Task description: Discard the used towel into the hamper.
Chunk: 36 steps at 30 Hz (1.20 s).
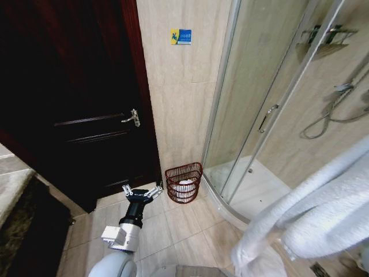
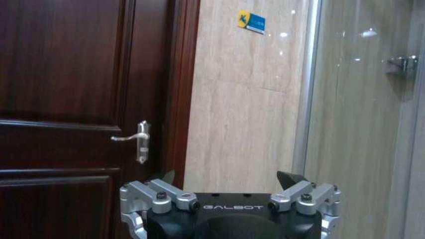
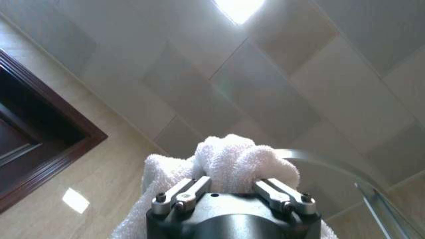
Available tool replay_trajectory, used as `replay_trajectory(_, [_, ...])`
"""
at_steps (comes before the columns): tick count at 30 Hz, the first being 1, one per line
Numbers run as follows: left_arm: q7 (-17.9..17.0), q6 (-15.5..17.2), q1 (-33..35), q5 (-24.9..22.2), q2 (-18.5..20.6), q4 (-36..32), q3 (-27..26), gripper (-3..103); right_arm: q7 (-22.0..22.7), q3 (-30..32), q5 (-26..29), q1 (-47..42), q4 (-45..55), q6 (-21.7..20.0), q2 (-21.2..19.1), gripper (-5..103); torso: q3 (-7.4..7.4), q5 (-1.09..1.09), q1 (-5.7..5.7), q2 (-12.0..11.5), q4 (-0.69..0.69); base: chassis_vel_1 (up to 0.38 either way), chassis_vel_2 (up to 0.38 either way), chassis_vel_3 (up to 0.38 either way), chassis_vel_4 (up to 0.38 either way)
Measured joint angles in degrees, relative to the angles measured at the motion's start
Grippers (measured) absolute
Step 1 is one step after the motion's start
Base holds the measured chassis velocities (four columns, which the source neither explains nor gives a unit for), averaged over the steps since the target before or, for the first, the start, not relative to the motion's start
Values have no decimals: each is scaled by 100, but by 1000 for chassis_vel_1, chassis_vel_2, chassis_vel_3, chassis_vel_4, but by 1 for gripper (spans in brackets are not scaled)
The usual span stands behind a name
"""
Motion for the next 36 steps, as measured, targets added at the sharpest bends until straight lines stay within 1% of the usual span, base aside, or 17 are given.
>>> replay_trajectory(11, [0, 0, 0, 0, 0, 0, 1, 100, -8, -22, -9, 9, 0, 6, 4, 12, 0, 1, 0, 0, 0, 40, 43, -32, -36])
replay_trajectory(16, [0, 0, 0, 0, 1, 0, -1, 100, -25, -52, -18, 10, 1, 28, 18, 12, 0, -4, 1, 0, 0, 94, 91, -110, -121])
replay_trajectory(19, [0, 0, 0, 0, 1, 0, -1, 100, -34, -64, -18, 8, 1, 37, 25, 12, 0, -1, 0, 0, 0, 59, 51, -63, -40])
replay_trajectory(24, [0, 0, 0, 0, -1, 0, 0, 100, -47, -100, 36, 9, 0, 101, 17, 12, 0, 2, 0, 0, 0, 0, 0, 0, 0])
replay_trajectory(36, [0, 0, 0, 0, 0, 0, 0, 100, -69, -94, 62, 24, -25, 142, -12, 12, -29, -1, -27, -56, 0, 9, 7, 4, 2])
